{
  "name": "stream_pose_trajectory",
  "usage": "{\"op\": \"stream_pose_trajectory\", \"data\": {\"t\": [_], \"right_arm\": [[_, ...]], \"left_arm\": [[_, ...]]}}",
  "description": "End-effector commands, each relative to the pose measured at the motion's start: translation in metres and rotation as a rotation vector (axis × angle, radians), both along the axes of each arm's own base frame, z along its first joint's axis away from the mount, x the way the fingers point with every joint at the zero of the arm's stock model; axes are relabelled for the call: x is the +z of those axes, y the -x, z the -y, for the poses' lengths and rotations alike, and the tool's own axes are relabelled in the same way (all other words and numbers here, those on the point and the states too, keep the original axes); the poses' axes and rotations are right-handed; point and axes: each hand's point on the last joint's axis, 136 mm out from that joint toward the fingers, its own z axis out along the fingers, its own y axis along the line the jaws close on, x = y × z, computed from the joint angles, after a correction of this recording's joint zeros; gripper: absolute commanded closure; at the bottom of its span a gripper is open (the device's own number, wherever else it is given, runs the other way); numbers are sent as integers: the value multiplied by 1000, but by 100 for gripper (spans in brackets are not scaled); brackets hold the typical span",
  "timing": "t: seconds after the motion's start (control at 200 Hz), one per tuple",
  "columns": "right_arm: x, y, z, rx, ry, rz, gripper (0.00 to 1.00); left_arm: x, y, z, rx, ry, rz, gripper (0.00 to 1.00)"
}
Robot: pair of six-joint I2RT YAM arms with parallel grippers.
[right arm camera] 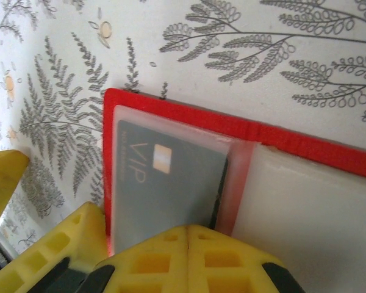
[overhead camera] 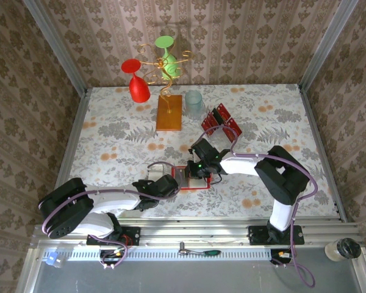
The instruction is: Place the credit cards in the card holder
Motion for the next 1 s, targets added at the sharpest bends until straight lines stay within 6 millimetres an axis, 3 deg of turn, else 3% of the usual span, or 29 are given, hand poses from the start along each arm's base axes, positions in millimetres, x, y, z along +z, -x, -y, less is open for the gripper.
{"op": "stream_pose_trajectory", "data": {"t": [0.0, 0.43, 0.8, 0.995], "right_arm": [[16, 2, 2, 2, 1, 30, 98], [-4, 12, 14, 18, 88, -1, 100], [-18, 14, 9, 48, 129, -29, 100], [-14, 13, 4, 55, 114, -29, 100]], "left_arm": [[-3, 2, -7, 23, 1, -8, 5], [-5, 3, -6, 20, 1, -11, 5], [-3, 2, -5, 20, 3, -7, 5], [-3, 1, -5, 20, 4, -7, 5]]}}
